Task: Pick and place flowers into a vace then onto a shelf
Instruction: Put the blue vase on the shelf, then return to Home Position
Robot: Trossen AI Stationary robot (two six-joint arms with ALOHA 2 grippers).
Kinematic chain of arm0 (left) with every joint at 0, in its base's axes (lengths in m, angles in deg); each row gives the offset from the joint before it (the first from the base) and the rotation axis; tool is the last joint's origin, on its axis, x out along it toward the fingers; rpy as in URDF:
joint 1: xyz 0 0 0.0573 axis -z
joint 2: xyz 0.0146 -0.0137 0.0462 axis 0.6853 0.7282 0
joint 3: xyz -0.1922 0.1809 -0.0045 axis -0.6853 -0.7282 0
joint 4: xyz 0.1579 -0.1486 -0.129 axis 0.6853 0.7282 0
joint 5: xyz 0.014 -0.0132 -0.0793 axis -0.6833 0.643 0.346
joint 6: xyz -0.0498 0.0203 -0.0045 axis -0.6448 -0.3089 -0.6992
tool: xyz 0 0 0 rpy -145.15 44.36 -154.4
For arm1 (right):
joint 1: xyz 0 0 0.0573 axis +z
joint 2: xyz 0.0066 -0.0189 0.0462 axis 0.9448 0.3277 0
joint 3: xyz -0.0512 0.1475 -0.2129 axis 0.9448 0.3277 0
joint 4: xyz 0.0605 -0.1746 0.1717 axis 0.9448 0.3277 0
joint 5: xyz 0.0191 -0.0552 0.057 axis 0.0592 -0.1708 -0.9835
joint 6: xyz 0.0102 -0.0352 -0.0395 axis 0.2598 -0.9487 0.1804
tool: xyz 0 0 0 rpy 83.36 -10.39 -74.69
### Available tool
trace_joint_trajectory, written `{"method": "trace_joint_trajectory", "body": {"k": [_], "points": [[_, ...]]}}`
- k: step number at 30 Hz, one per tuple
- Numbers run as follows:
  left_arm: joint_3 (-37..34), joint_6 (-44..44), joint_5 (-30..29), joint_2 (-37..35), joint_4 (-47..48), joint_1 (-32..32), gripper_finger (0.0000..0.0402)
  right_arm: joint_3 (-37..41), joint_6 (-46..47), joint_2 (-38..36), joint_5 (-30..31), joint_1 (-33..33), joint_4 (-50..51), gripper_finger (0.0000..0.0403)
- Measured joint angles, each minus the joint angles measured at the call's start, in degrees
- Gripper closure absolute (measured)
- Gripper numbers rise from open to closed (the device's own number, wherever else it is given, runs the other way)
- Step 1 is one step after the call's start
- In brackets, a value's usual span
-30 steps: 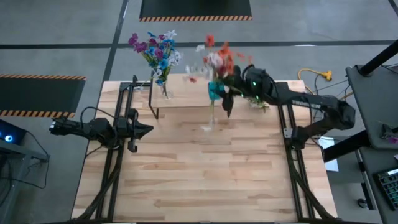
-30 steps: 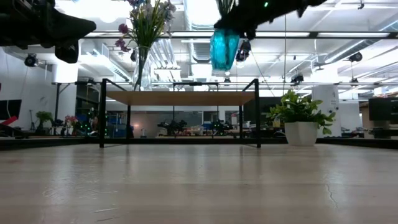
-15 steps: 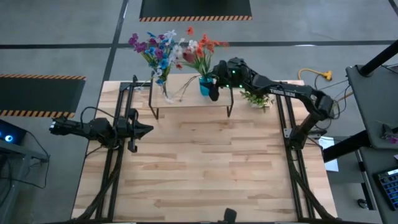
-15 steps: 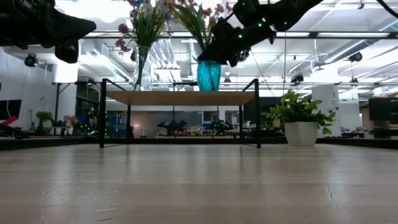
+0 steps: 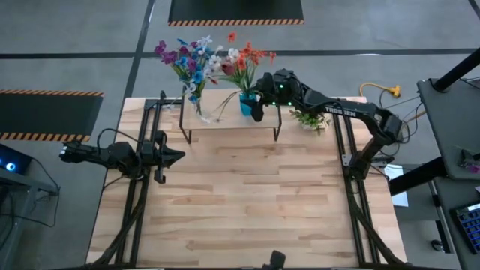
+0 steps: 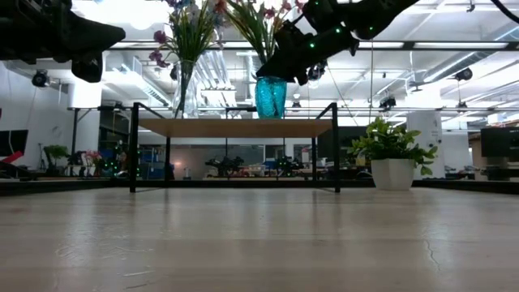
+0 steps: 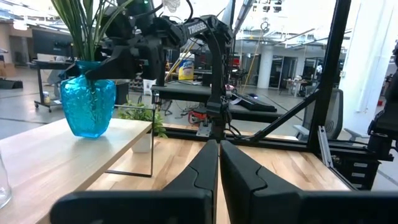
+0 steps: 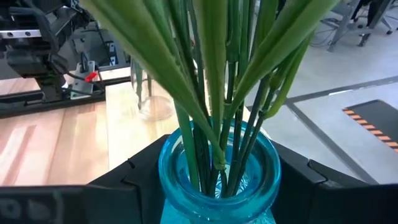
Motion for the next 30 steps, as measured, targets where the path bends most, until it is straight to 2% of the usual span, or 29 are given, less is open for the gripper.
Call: {"method": "trace_joint_trajectory", "body": {"k": [9,15,19,25,30], "points": [[0.0,-0.02,0.02,0.0,0.0,0.0,0.0402,0.0,0.22,-0.17,0.15,0.03,0.27,0.0145],[0.0,-0.02,0.0,0.0,0.0,-0.01,0.0402,0.02,-1.47,-2.44,0.15,0.04,1.97,0.0127],[0.0,-0.02,0.01,0.0,0.0,-0.01,0.0402,0.04,-1.92,-5.45,0.17,0.04,5.26,0.012],[0.09,-0.02,0.01,0.0,-0.02,-0.01,0.0402,0.46,-4.06,-11.74,0.17,0.1,17.27,0.0116],[0.09,-0.02,0.0,0.0,-0.02,-0.02,0.0402,9.09,-3.88,-20.96,0.22,2.09,17.64,0.0126]]}}
